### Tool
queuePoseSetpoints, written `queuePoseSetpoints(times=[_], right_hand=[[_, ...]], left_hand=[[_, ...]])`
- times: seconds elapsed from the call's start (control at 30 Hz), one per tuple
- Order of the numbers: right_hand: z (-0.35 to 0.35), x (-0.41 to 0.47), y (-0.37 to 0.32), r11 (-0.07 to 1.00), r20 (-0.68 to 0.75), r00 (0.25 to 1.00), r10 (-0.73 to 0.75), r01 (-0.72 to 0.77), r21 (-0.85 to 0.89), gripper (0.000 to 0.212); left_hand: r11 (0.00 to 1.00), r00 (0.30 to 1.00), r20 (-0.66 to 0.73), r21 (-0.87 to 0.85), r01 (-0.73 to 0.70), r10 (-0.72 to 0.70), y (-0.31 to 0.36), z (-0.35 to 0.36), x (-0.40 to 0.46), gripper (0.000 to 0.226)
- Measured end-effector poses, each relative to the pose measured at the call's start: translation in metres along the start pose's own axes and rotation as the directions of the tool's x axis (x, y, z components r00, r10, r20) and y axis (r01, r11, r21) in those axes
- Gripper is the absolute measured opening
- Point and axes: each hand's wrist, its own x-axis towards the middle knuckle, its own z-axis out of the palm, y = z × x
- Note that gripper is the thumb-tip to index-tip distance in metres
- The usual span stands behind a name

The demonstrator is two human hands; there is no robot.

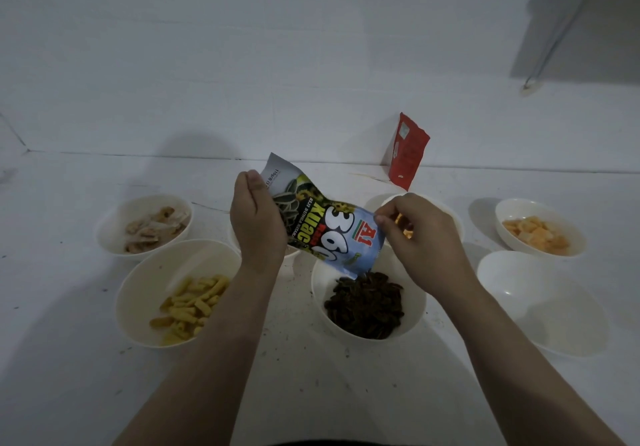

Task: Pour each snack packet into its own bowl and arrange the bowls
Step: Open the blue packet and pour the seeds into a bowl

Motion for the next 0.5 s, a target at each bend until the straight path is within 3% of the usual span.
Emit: queuePoseSetpoints(times=[0.5], right_hand=[[-0.0025, 0.0, -0.0034, 0.999, 0.014, 0.999, 0.028, -0.029, 0.046, 0.013]], left_hand=[[1.0, 1.0, 0.002, 0.012, -0.025, 0.025, -0.0001, -0.0023, 0.0, 0.036]])
